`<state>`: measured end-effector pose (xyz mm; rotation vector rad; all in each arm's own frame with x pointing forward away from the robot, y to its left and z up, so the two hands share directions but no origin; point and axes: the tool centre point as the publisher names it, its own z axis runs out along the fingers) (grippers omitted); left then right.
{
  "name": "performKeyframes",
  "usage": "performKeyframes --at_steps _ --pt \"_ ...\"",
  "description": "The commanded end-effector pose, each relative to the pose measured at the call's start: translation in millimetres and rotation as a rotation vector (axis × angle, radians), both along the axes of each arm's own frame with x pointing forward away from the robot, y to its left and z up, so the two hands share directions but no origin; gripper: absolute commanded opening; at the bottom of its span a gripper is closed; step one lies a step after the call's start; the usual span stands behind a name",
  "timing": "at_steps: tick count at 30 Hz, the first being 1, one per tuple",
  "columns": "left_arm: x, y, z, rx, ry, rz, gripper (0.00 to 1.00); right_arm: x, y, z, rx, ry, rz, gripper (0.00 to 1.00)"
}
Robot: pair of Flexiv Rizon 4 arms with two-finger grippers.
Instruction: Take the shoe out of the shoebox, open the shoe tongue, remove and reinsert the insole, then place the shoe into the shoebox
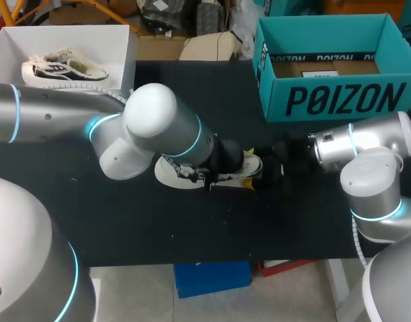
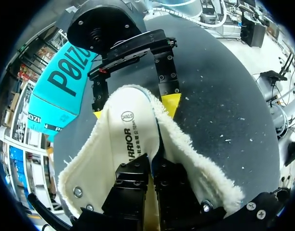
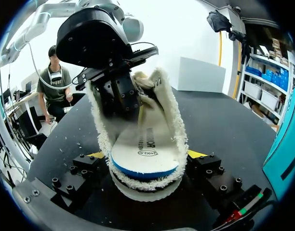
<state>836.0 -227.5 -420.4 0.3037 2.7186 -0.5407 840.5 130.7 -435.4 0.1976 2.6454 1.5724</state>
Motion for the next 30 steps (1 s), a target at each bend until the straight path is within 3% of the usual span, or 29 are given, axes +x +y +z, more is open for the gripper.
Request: performKeyframes --at_steps 1,23,30 --pt "9.9 -15.0 -13.2 -0.020 0.004 -0.012 0.00 0.1 8.7 -1.9 0.000 0.001 0.002 0.00" --pt "6.6 -0.7 30.5 -0.061 -0.044 -0.002 0.00 0.1 8.7 -1.9 0.000 0.001 0.002 0.00" --pt "3.4 0.5 39.0 -0.125 -0.027 -0.025 0.00 0.1 8.7 -1.9 0.000 0.001 0.002 0.00"
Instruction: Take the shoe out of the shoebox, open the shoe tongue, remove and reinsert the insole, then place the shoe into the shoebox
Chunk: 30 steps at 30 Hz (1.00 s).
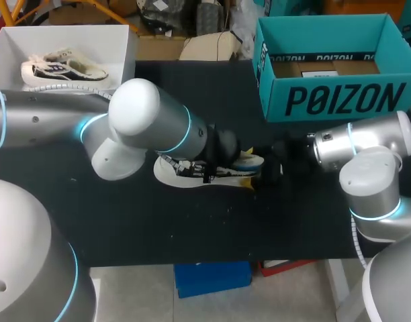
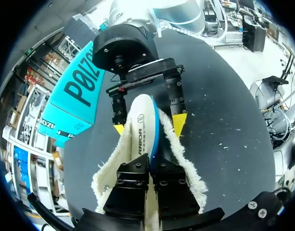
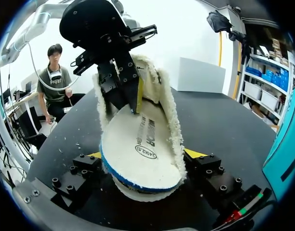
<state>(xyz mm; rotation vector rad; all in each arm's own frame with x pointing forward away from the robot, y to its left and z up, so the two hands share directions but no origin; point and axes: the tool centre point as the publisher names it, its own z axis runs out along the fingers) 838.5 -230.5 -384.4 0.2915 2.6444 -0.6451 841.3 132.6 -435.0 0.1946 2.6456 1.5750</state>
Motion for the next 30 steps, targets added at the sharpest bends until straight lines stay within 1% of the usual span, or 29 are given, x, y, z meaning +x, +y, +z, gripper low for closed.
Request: performKeyframes --at_steps 1,6,12,15,18,23,24,25,26,27,30 --pt "0.3 3.4 4.0 -0.047 0.020 -0.035 0.00 -0.7 6.8 -2.3 -0.001 0.001 0.000 0.00" --pt "-4.0 -0.6 8.5 -0.081 0.033 -0.075 0.00 -0.7 6.8 -2.3 -0.001 0.001 0.000 0.00" --pt "-7.9 -10.0 6.7 -0.133 0.070 -0.190 0.00 -0.7 6.8 -2.3 -0.001 0.001 0.000 0.00" --pt "-8.6 -18.6 2.6 -0.135 0.078 -0.252 0.00 -0.7 6.8 -2.3 -0.001 0.001 0.000 0.00" --pt "-7.8 -25.2 -1.6 -0.122 0.078 -0.280 0.00 -0.7 6.8 -2.3 -0.001 0.001 0.000 0.00" --pt "-5.7 -27.1 -5.1 -0.128 0.062 -0.300 0.00 -0.7 6.8 -2.3 -0.001 0.001 0.000 0.00" --pt "-5.7 -26.7 -4.6 -0.132 0.051 -0.305 0.26 -0.7 6.8 -2.3 -0.001 0.001 0.000 0.00" --pt "-6.4 -26.2 -3.3 -0.139 0.039 -0.310 0.49 -0.7 6.8 -2.3 -0.001 0.001 0.000 0.00" --pt "-7.1 -25.9 -1.6 -0.147 0.025 -0.315 0.60 -0.7 6.8 -2.3 -0.001 0.001 0.000 0.00" --pt "-7.7 -25.7 -0.3 -0.152 0.016 -0.315 0.59 -0.7 6.8 -2.3 -0.001 0.001 0.000 0.00" --pt "-11.0 -26.4 4.1 -0.170 -0.016 -0.329 0.62 -0.7 6.8 -2.3 -0.001 0.001 0.000 0.00"
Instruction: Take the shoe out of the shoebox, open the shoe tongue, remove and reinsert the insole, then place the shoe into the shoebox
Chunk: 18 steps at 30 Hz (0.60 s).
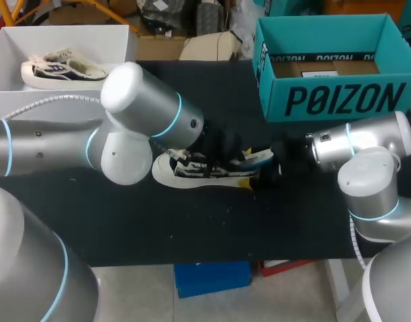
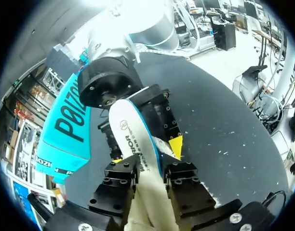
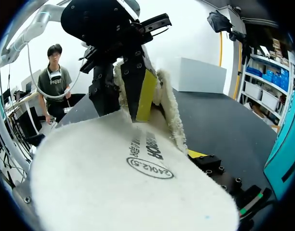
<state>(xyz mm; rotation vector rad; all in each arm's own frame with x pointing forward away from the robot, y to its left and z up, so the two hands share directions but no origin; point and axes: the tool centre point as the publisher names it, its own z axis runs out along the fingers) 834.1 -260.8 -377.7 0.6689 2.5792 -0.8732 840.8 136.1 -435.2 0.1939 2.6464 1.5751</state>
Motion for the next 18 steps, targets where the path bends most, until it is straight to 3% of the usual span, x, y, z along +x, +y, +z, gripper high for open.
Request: performKeyframes --at_steps 1,10,18 --pt "-7.6 3.1 -2.1 -0.071 -0.021 -0.025 0.63 -0.1 3.3 -2.2 -0.001 0.001 -0.001 0.00" --pt "-8.2 -10.3 -5.0 -0.070 -0.058 0.069 0.44 -0.1 3.3 -2.2 -0.001 0.001 -0.001 0.00" --pt "-1.4 -28.1 -0.2 -0.055 -0.051 0.122 0.44 -0.1 3.3 -2.2 -0.001 0.001 -0.001 0.00"
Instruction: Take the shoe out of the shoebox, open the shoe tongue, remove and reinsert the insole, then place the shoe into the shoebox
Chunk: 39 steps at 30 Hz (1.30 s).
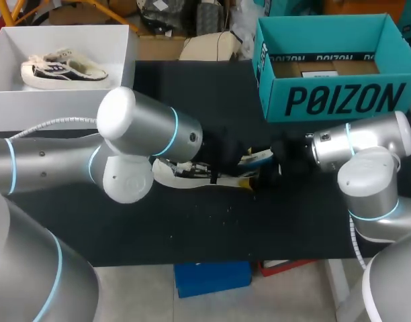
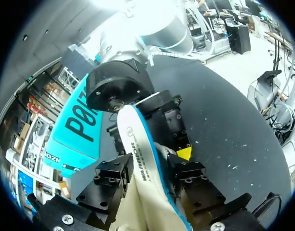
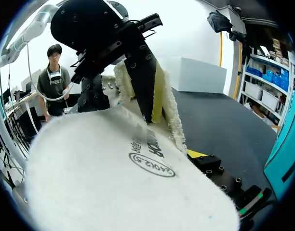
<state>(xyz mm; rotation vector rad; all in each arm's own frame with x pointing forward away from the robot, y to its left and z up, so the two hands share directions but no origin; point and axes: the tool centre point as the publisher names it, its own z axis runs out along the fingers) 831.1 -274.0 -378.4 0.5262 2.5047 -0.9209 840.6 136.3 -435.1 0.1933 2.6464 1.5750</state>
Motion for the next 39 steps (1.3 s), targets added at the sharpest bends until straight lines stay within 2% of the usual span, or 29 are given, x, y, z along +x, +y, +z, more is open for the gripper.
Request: performKeyframes --at_steps 1,6,12,13,20,24,27,33,39 --pt "1.7 -17.0 1.7 0.028 -0.013 0.026 0.44 0.0 3.1 -2.3 -0.001 0.001 -0.001 0.00" --pt "2.4 -21.6 6.6 0.029 -0.021 0.052 0.41 0.0 3.1 -2.3 -0.001 0.001 -0.001 0.00" --pt "2.9 -14.4 6.7 0.057 -0.010 0.107 0.09 0.0 3.1 -2.3 -0.001 0.001 -0.001 0.00" --pt "3.2 -12.8 5.8 0.064 -0.008 0.113 0.00 0.0 3.1 -2.3 -0.001 0.001 -0.001 0.00" --pt "-2.0 -2.6 11.6 0.139 -0.007 0.114 0.00 0.0 3.1 -2.3 -0.001 0.001 -0.001 0.00" --pt "-16.6 7.8 12.9 0.210 0.010 0.073 0.00 0.0 3.1 -2.3 -0.001 0.001 -0.001 0.00" --pt "-26.2 20.1 13.1 0.215 0.037 0.052 0.00 0.0 3.1 -2.3 -0.001 0.001 -0.001 0.00" --pt "-36.6 37.5 31.0 0.100 0.086 -0.014 0.00 0.0 3.1 -2.3 -0.001 0.001 -0.001 0.00" --pt "-42.1 36.1 71.7 -0.136 0.166 -0.128 0.00 0.0 3.1 -2.3 -0.001 0.001 -0.001 0.00"
